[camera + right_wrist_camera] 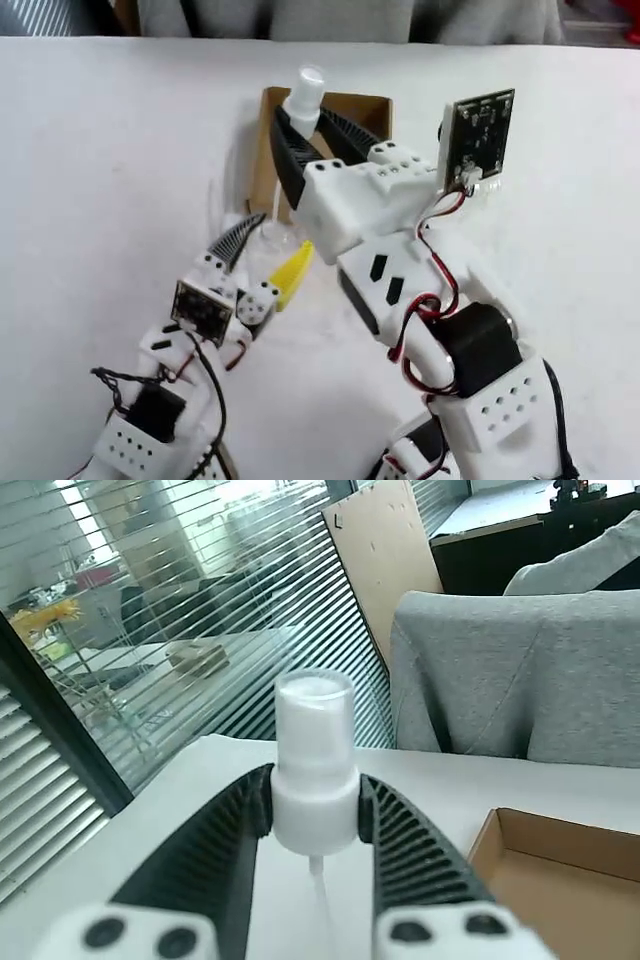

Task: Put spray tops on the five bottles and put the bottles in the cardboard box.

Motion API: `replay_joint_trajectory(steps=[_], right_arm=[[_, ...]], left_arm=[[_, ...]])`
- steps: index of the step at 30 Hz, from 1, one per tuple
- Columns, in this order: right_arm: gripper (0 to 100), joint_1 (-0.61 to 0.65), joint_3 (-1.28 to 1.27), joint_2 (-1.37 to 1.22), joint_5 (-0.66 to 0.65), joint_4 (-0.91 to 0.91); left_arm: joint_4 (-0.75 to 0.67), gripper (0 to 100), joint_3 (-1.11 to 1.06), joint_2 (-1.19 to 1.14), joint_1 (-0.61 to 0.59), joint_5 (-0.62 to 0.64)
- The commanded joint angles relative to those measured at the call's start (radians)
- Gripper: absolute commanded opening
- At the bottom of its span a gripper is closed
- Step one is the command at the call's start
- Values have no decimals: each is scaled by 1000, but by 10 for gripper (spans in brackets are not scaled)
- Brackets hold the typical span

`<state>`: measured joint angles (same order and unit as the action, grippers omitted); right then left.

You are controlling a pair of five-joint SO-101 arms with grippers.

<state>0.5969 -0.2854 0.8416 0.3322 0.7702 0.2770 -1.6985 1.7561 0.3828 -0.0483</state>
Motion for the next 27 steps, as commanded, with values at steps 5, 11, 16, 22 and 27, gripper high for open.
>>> replay_joint_trajectory(steps=[5,11,16,22,27], right_arm=[[15,8,5,10,8,-62],[15,8,3,1,6,-124],[15,7,-61,10,5,-131],[15,7,-120,15,-64,-156],[15,13,-160,82,-69,-160]], left_arm=[[-2,20,5,24,7,5],[-2,20,5,24,7,5],[-2,20,5,24,7,5],[-2,20,5,24,7,5],[-2,20,5,21,7,5]])
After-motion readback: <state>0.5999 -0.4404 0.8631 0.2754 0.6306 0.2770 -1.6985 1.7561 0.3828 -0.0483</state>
